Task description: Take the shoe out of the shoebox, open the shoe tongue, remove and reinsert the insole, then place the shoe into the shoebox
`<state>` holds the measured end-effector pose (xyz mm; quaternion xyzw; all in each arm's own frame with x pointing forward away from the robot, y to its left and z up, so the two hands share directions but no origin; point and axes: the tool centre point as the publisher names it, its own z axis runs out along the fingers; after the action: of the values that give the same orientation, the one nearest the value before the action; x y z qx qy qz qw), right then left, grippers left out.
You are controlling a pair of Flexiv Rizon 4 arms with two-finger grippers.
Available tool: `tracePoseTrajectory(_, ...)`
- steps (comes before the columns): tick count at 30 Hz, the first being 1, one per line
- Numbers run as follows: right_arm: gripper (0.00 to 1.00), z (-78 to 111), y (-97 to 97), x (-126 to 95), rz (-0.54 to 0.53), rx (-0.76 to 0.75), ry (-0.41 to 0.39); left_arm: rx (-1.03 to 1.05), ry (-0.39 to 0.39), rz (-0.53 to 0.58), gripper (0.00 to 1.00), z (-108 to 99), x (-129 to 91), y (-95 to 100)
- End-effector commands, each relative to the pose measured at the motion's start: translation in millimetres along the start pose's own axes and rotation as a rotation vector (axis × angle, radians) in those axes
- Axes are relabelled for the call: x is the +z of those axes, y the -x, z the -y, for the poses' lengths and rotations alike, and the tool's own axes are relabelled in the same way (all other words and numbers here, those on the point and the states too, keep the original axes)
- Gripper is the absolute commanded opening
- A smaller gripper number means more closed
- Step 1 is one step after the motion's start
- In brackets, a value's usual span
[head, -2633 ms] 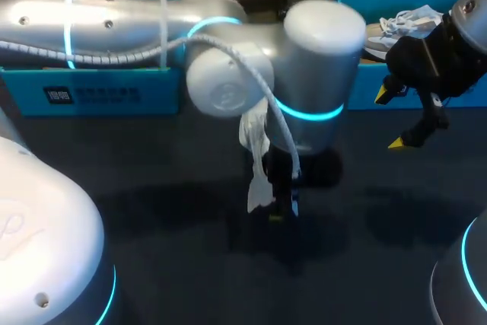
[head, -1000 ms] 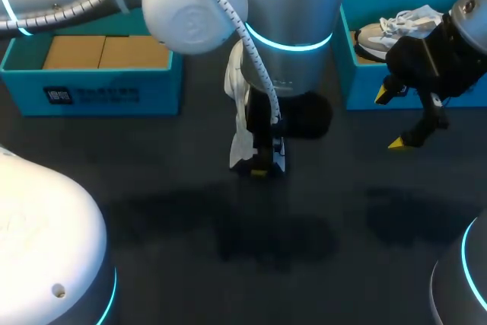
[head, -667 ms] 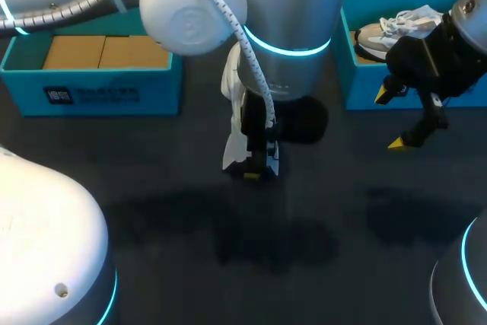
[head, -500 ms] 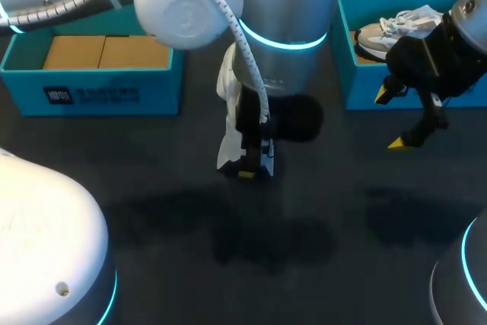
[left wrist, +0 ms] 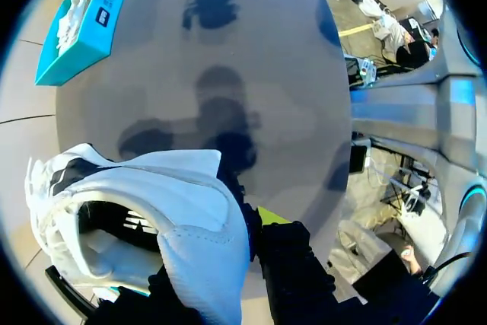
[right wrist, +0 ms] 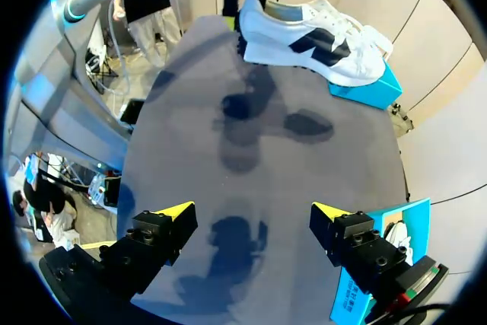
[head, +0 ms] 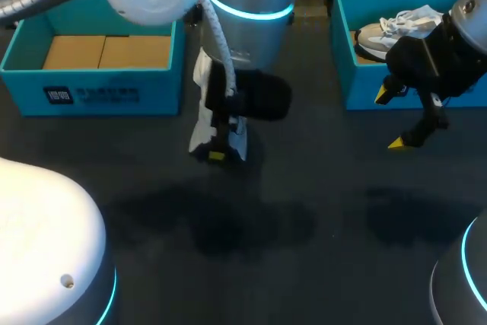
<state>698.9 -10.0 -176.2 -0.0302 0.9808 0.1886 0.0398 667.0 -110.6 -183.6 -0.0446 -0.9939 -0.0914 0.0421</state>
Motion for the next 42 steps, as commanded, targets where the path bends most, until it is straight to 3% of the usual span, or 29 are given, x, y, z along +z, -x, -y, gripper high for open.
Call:
tracePoseTrajectory(1,1.00,-1.2,2.2,1,-0.004,0.001,-0.004,0.004,-0.063,0.004,0.00,-42,-3,14.6)
tracePoseTrajectory(11,1.00,-1.2,2.2,1,-0.004,0.001,-0.004,0.023,-0.095,0.022,0.00,-103,-12,56.2)
tracePoseTrajectory(19,1.00,-1.2,2.2,1,-0.004,0.001,-0.004,0.014,-0.099,0.019,0.00,-155,-4,93.2)
tracePoseTrajectory(42,1.00,-1.2,2.2,1,-0.004,0.001,-0.004,0.026,-0.135,-0.008,0.00,-278,21,156.6)
